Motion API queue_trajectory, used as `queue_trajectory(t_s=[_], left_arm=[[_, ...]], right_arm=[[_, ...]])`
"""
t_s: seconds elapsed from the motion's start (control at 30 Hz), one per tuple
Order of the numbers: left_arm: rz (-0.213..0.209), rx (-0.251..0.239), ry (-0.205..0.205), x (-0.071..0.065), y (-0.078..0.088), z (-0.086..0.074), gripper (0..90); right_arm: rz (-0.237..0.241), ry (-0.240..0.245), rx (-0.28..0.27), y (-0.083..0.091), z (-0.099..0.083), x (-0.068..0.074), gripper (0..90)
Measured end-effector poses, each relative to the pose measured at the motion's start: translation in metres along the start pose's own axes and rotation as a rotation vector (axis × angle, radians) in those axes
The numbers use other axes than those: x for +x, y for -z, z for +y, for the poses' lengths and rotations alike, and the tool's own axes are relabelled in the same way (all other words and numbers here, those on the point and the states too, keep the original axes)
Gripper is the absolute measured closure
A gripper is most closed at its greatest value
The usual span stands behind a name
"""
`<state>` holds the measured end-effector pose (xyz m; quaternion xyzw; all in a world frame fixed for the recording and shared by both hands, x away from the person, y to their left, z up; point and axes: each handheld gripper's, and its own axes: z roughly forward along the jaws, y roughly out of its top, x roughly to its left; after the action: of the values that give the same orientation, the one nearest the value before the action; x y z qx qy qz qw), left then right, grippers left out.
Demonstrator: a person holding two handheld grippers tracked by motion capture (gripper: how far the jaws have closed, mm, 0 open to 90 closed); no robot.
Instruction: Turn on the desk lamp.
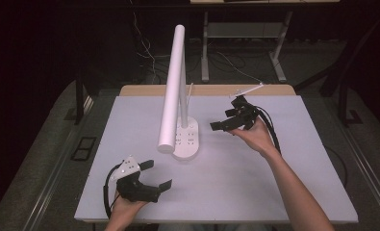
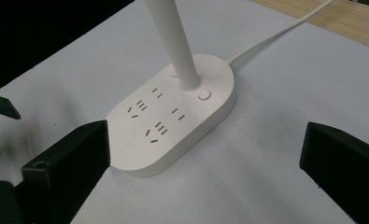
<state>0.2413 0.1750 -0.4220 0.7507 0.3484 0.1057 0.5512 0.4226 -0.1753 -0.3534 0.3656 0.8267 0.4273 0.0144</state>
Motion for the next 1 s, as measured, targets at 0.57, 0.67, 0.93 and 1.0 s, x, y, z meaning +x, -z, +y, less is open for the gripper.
queue_trajectory(t_s=[0.57,0.67,0.93,1.0], left_arm=[[0.005,0.002,-0.004,0.001,0.0,0.0,0.0],[0.006,0.0,-0.004,0.002,0.0,0.0,0.0],[0.005,-0.002,-0.005,0.002,0.0,0.0,0.0],[0.005,-0.002,-0.007,0.002,0.0,0.0,0.0]], right_arm=[[0.008,0.006,0.005,-0.025,0.023,-0.004,1.6],[0.004,0.009,0.0,-0.031,0.026,-0.004,1.6],[0.017,0.009,0.0,-0.046,0.032,-0.007,1.6],[0.029,0.021,-0.006,-0.049,0.033,-0.009,7.4]])
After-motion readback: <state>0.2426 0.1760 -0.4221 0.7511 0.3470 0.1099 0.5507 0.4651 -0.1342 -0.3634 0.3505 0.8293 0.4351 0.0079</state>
